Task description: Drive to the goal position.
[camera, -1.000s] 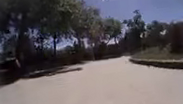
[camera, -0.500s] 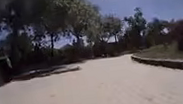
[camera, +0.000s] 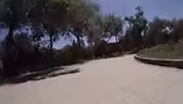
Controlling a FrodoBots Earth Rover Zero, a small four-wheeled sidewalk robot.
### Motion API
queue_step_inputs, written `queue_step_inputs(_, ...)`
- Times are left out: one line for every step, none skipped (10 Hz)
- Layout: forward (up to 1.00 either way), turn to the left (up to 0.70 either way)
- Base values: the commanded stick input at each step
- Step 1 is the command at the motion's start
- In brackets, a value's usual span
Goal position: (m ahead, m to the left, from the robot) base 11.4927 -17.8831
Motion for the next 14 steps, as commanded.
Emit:
queue_step_inputs(1.0, -0.33)
queue_step_inputs(1.0, -0.4)
queue_step_inputs(1.0, -0.4)
queue_step_inputs(1.0, -0.4)
queue_step_inputs(1.0, -0.37)
queue_step_inputs(1.0, -0.11)
queue_step_inputs(1.0, -0.04)
queue_step_inputs(1.0, 0.0)
queue_step_inputs(1.0, 0.0)
queue_step_inputs(1.0, 0.0)
queue_step_inputs(1.0, 0.0)
queue_step_inputs(1.0, 0.0)
queue_step_inputs(1.0, 0.0)
queue_step_inputs(1.0, 0.0)
